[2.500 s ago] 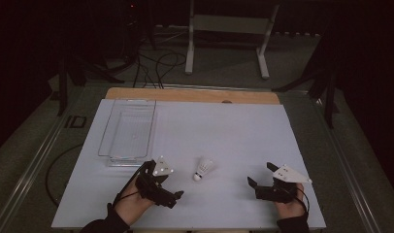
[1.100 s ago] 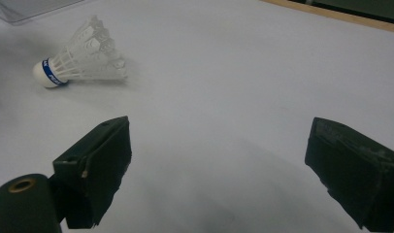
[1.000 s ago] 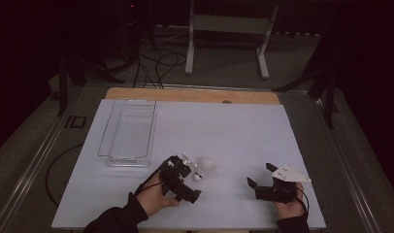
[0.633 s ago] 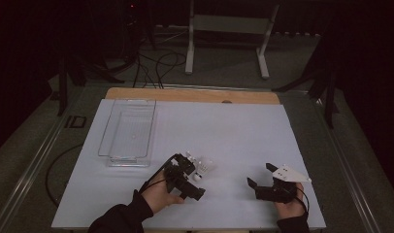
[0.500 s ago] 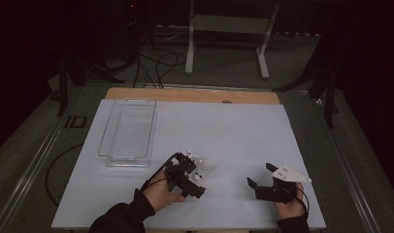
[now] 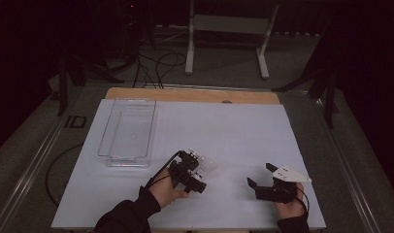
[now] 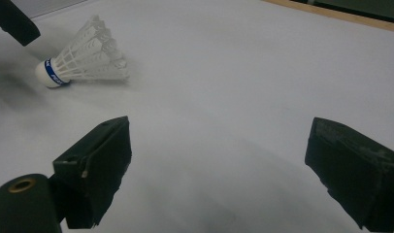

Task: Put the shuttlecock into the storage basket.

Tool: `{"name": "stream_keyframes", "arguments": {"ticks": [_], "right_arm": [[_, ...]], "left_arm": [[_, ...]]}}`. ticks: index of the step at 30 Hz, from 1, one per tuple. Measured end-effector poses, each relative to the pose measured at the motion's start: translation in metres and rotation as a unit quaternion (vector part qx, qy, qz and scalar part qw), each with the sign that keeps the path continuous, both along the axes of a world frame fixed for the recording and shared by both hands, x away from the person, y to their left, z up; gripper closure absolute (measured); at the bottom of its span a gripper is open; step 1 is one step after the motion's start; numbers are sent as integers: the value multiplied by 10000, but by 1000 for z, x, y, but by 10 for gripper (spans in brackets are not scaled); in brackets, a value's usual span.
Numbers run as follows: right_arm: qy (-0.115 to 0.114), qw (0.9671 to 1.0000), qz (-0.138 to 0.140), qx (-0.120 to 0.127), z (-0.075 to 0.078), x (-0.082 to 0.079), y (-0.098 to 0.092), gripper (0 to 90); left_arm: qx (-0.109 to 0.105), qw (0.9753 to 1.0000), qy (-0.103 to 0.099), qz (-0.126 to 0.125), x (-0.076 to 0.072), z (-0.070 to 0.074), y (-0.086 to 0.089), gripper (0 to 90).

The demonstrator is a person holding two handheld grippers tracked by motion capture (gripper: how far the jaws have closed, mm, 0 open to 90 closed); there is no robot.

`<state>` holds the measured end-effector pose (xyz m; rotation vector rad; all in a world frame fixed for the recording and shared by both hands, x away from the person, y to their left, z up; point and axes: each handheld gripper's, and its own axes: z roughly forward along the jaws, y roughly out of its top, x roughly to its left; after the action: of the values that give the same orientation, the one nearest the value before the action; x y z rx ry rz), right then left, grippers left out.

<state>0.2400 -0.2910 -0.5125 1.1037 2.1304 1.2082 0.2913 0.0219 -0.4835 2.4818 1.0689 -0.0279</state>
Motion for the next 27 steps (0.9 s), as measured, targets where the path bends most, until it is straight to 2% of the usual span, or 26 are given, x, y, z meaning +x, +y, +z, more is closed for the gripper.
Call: {"name": "stream_keyframes", "arguments": {"ticks": [7,13,17,23,27], "right_arm": [[3,10000,0,-9,0,0,0,92],[2,10000,-16,-63,0,0,0,92],[5,10000,-11,-53,0,0,0,92],[11,10000,-14,-69,0,0,0,92],[21,10000,-4,-84,0,0,0,92]], "left_arm": [[63,9999,115,-37,6,-6,-6,217],[236,9996,167,-31,11,-15,-10,261],[243,9996,158,-33,14,-18,-11,316],[346,9994,40,-10,14,-20,-12,427],[371,9993,29,-42,14,-20,-12,458]]}}
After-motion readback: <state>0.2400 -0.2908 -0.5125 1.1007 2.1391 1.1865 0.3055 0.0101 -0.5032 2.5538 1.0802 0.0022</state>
